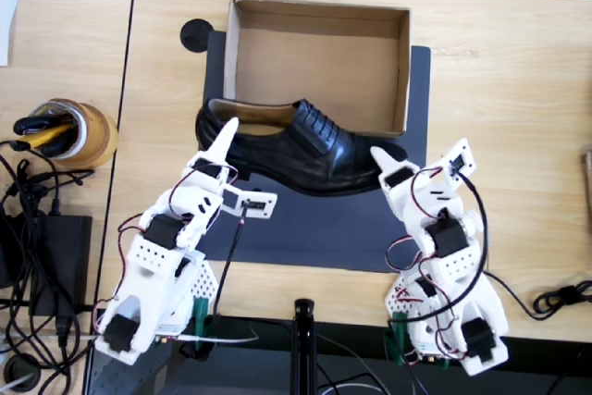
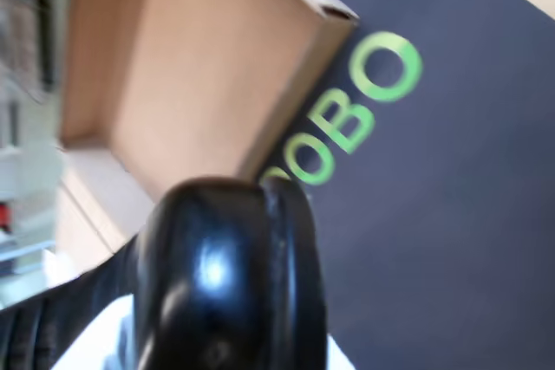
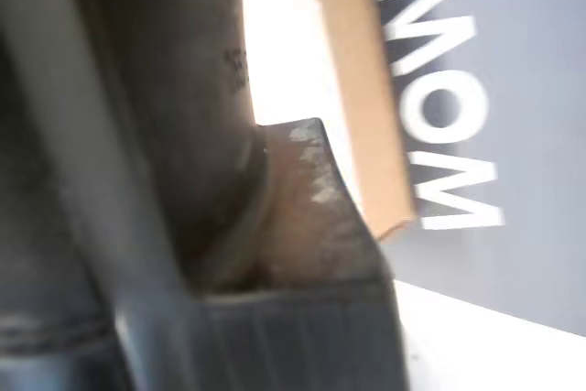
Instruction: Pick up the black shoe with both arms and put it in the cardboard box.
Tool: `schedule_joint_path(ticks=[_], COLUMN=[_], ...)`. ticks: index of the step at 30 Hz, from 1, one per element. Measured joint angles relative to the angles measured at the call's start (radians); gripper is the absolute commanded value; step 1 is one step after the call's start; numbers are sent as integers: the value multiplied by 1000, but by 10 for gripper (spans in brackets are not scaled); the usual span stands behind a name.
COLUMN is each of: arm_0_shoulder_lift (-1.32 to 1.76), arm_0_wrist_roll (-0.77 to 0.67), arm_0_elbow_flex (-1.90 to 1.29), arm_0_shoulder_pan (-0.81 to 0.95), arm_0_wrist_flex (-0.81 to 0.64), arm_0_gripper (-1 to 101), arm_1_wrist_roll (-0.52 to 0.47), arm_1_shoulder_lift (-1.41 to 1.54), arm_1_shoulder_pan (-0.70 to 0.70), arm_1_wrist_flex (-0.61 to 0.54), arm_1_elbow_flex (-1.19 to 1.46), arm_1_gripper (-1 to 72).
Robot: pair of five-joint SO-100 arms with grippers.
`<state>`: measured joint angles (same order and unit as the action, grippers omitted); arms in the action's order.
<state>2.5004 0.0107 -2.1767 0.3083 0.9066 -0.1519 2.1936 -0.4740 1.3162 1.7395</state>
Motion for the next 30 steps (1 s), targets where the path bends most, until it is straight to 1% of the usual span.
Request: schedule_joint_path(ticks=[4,8,11,15,23,28,30], arm_0_shoulder_lift=[-29,-170,-290,-431,-724,-931,-988], arm_0_wrist_roll=[0,0,0,0,2,3,3], arm_0_elbow_flex=[-43,-43,-43,-37,51,143,189], arm_0_shoulder_pan=[-25,-34,-37,-48,-78,-84,-86], arm_0_wrist_flex=[-144,-296,-411,-541,-749,-836,-851], arm_0_gripper=[-1,-1,-1,-1,-1,-1,-1], arm_1_wrist_roll=[0,9,15,25,81,94,94], arm_1_shoulder_lift=[20,20,2,-89,-368,-537,-597], arm_1_shoulder_pan=[46,89,123,156,192,204,207], arm_1_wrist_flex=[-117,-284,-431,-644,-973,-1088,-1100], arm_1_elbow_flex=[60,170,264,331,342,316,268], arm_1_gripper=[0,-1,-1,-1,-1,-1,-1])
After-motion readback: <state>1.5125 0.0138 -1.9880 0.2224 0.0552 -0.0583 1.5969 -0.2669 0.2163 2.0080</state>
